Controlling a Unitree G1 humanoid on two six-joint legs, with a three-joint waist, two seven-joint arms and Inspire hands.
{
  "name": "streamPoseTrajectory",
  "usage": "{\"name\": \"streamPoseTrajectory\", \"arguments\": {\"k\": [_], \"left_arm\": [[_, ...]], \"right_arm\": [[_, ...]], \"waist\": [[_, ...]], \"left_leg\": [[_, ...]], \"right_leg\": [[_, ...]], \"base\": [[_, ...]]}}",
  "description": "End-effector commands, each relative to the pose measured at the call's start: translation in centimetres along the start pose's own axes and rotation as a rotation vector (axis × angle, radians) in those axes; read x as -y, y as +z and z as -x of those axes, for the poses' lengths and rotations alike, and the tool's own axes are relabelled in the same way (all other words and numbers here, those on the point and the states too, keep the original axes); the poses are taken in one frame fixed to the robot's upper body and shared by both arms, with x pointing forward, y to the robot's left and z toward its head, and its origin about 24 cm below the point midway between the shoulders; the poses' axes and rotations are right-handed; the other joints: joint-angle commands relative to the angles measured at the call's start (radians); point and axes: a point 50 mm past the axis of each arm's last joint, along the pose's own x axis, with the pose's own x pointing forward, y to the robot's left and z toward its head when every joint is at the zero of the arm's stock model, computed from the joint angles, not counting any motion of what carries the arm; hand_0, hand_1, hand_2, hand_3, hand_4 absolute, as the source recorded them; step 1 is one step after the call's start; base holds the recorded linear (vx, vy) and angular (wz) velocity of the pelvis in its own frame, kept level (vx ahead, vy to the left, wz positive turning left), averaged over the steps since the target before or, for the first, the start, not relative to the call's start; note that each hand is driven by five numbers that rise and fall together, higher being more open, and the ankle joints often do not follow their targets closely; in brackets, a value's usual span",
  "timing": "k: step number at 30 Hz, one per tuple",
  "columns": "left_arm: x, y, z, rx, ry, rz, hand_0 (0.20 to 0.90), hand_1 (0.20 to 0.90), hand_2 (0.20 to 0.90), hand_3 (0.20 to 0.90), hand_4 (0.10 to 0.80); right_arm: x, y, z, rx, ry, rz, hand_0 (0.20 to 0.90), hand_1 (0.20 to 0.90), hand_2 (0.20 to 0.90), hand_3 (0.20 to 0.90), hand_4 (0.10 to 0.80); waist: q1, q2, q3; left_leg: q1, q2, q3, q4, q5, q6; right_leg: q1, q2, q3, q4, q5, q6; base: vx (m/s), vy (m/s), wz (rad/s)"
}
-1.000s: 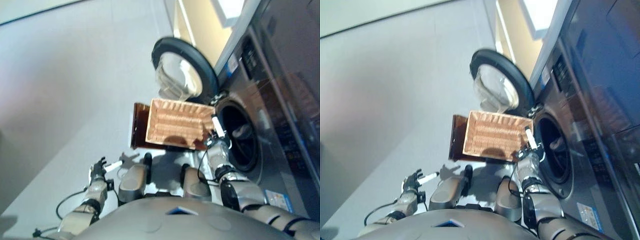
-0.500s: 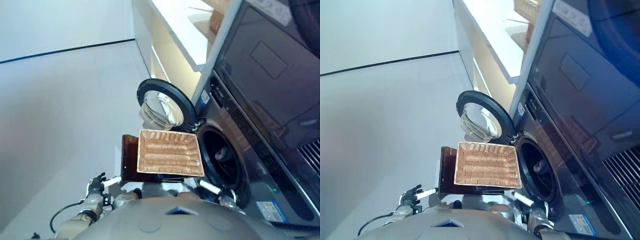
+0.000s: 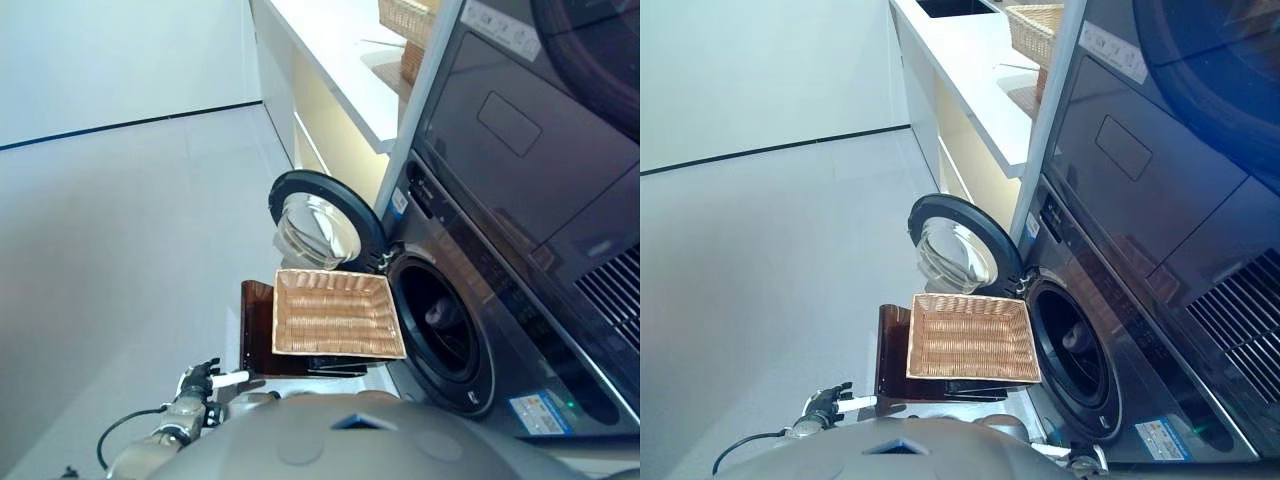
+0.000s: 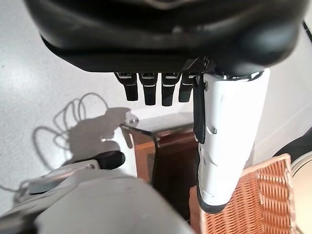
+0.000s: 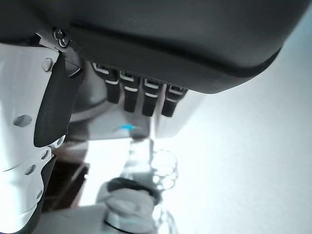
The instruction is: Pick up the clothes and place them into the washing machine
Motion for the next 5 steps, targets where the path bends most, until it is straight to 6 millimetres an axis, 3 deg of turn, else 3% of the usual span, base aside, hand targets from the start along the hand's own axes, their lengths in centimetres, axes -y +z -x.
{"name": "streamPoseTrajectory", "arguments": {"k": [1, 5], "left_arm": [[-0.45, 3.21, -0.45, 0.093, 0.023, -0.021, 0.900, 0.900, 0.900, 0.900, 0.800], [-0.32, 3.23, -0.45, 0.094, 0.022, -0.012, 0.900, 0.900, 0.900, 0.900, 0.800]], "right_arm": [[0.60, 3.58, -0.09, 0.091, -0.039, 0.020, 0.900, 0.900, 0.900, 0.900, 0.800], [0.59, 3.60, -0.09, 0.084, -0.044, 0.018, 0.900, 0.900, 0.900, 0.900, 0.800]], "waist": [[0.001, 0.003, -0.010], [-0.001, 0.011, -0.014]], "left_leg": [[-0.004, 0.008, 0.005, 0.035, -0.037, -0.050], [0.003, 0.011, 0.011, 0.037, -0.041, -0.051]], "right_leg": [[-0.018, 0.025, 0.008, -0.028, 0.069, 0.001], [-0.009, 0.027, 0.009, -0.029, 0.062, -0.001]], "base": [[0.005, -0.001, -0.06], [0.002, 0.000, -0.02]]}}
